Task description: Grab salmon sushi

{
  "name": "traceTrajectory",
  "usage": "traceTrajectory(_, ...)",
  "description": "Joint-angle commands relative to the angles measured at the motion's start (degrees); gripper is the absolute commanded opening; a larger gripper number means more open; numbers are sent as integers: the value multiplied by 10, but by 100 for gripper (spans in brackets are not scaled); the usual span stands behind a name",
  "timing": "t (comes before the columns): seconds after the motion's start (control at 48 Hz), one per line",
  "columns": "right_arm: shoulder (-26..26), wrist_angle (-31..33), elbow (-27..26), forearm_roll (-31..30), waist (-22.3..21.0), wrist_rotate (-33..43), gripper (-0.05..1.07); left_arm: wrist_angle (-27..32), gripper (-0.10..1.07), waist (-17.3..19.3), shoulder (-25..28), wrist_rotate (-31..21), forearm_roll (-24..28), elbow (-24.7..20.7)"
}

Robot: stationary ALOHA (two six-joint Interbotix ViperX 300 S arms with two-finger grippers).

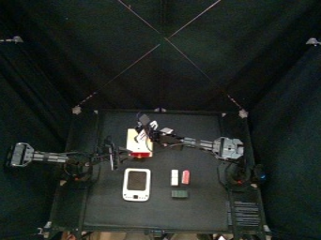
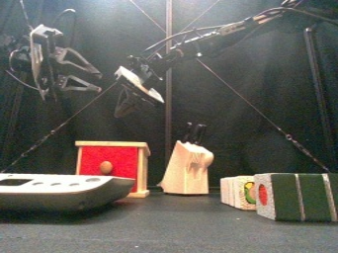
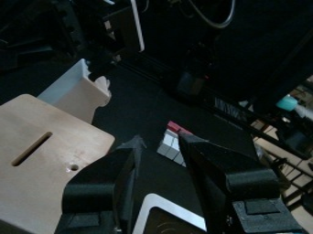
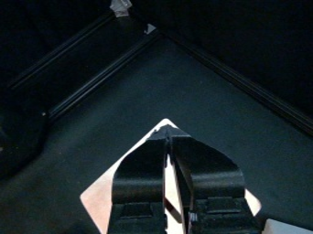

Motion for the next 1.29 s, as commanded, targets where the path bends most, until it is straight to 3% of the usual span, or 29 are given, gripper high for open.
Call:
traceTrajectory(0.0, -44, -1, 4, -3, 12, 0, 26, -4, 78, -2, -1, 2, 22, -11)
traceTrajectory(0.271, -114, -30, 91, -6, 45, 7, 26, -4, 78, -7, -1, 1, 83, -12)
traceTrajectory(0.75, -277, -171, 317, -7, 54, 1, 26, -5, 78, -11, -5, 2, 153, -19)
traceTrajectory(1.021, -352, -195, 440, -7, 61, 1, 27, 2, 78, -13, -33, 2, 202, -19)
traceTrajectory(1.271, -413, -200, 522, -1, 130, 6, 28, 2, 78, -11, -48, 4, 237, -24)
